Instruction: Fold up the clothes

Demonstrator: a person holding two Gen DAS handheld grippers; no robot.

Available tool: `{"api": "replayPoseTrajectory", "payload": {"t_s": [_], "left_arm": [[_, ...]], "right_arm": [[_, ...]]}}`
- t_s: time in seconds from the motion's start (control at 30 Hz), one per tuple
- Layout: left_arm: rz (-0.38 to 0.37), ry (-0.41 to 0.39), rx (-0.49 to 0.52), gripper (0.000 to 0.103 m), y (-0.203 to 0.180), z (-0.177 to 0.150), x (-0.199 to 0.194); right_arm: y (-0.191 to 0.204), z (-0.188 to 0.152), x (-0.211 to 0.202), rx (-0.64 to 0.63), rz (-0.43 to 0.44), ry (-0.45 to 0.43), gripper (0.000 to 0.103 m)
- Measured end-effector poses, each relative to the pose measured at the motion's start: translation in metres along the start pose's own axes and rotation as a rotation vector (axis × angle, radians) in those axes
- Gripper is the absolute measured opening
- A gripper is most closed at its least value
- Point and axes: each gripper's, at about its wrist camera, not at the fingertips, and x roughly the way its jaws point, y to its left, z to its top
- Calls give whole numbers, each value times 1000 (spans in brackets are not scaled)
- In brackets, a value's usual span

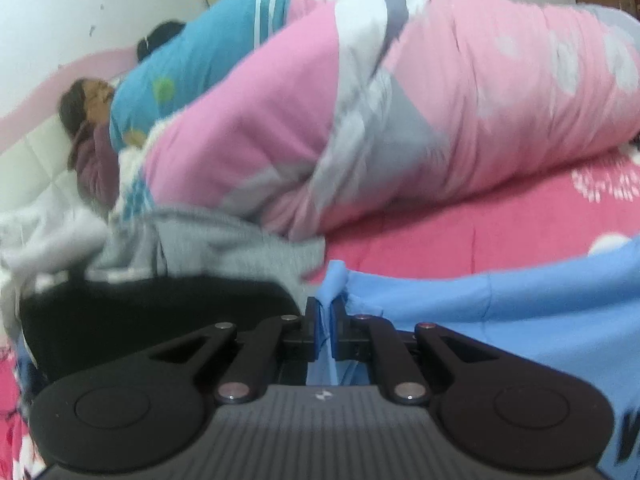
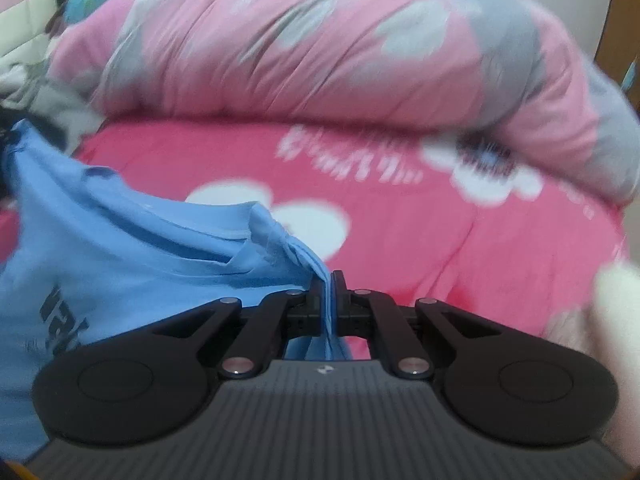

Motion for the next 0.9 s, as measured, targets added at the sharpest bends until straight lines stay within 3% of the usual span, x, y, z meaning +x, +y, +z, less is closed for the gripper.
{"api": "replayPoseTrajectory", "payload": {"t_s": [0.13,0.2,0.23,0.27,0.3,0.33,0.43,0.57,0.9], "left_arm": [[3,-43,-12,9,-10,21,8],[-52,22,7,28,-23,21,23],[-89,71,10,56,-29,15,31],[-127,121,13,76,-36,8,39],[-147,150,28,79,-42,0,42],[-166,178,44,79,-48,-9,45],[-180,226,94,82,-62,-36,47],[-195,246,37,90,-51,-55,44],[-444,238,-426,93,23,-42,34]], "right_arm": [[-26,52,20,-2,-39,-90,2],[-34,66,38,48,-16,-79,7],[-33,66,48,60,-27,-61,18],[-31,66,57,72,-38,-43,27],[-30,65,66,84,-48,-25,50],[-28,63,73,93,-62,-11,61],[-19,39,73,138,-60,6,63],[-5,5,57,193,-26,56,64],[74,-47,-5,305,265,199,64]]}}
